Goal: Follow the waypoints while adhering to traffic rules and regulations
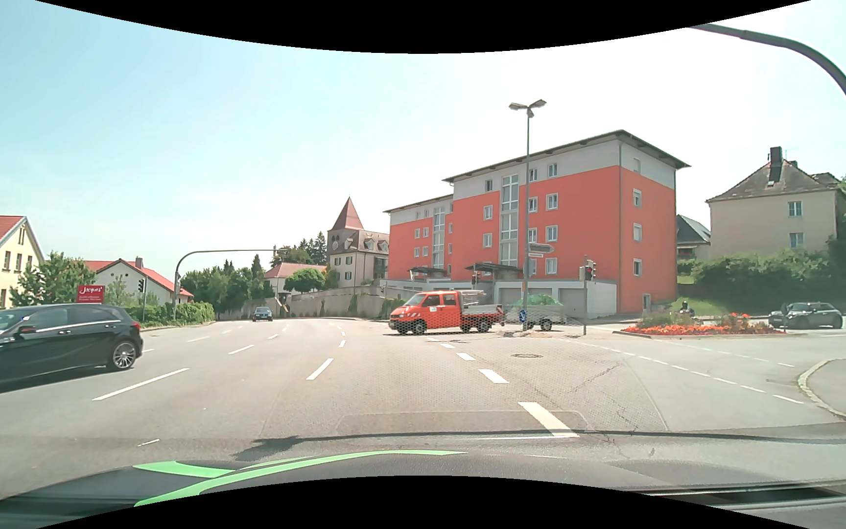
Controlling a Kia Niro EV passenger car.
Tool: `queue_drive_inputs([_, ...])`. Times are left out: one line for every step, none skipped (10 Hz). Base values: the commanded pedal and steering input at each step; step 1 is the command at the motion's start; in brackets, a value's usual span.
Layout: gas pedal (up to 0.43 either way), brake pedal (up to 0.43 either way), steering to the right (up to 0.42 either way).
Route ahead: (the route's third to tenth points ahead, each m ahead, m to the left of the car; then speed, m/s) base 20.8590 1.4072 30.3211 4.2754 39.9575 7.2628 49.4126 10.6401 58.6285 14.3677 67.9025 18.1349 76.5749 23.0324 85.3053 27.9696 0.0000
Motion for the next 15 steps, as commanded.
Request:
queue_drive_inputs([0.0,0.262,0.003])
queue_drive_inputs([0.0,0.262,0.003])
queue_drive_inputs([0.0,0.262,0.003])
queue_drive_inputs([0.0,0.262,0.003])
queue_drive_inputs([0.0,0.262,0.003])
queue_drive_inputs([0.0,0.262,0.003])
queue_drive_inputs([0.0,0.262,0.003])
queue_drive_inputs([0.0,0.262,0.003])
queue_drive_inputs([0.0,0.262,0.003])
queue_drive_inputs([0.0,0.262,0.003])
queue_drive_inputs([0.0,0.262,0.003])
queue_drive_inputs([0.0,0.262,0.003])
queue_drive_inputs([0.0,0.268,0.003])
queue_drive_inputs([0.0,0.262,0.003])
queue_drive_inputs([0.0,0.262,0.003])
